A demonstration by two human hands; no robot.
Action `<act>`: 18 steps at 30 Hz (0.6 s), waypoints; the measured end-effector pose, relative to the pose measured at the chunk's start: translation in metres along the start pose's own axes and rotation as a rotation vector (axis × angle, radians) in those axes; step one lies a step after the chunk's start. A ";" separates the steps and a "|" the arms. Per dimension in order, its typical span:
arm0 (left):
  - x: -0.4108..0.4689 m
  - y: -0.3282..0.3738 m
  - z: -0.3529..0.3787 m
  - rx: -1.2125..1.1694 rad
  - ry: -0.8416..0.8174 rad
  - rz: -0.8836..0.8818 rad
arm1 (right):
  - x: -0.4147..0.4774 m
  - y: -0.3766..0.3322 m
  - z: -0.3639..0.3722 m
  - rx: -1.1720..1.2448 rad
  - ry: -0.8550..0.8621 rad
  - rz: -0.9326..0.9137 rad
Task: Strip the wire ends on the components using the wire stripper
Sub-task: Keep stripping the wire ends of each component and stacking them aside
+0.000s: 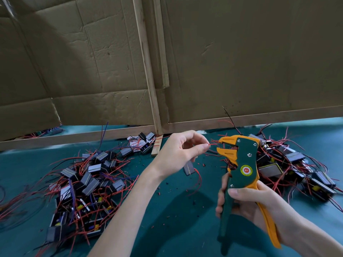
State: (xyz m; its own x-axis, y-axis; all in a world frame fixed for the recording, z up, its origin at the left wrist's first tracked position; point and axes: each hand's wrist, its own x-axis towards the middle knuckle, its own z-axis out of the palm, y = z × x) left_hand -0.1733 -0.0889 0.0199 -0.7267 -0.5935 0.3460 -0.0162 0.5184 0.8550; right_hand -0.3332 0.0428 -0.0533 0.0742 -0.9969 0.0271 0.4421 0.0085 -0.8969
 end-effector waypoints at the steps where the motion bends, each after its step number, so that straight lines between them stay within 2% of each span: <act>1: 0.000 0.000 -0.001 -0.009 0.000 -0.006 | 0.000 0.000 0.000 -0.001 0.000 0.004; 9: 0.000 0.003 0.000 0.052 -0.029 -0.008 | -0.003 0.000 -0.001 -0.048 -0.006 0.010; 18: -0.001 0.008 -0.001 0.000 -0.072 -0.018 | -0.006 -0.001 0.006 -0.106 0.050 0.022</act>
State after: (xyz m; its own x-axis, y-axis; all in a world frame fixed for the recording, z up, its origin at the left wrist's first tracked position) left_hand -0.1721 -0.0851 0.0268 -0.7736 -0.5572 0.3017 -0.0299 0.5077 0.8610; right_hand -0.3285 0.0497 -0.0502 0.0366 -0.9992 -0.0126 0.3433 0.0244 -0.9389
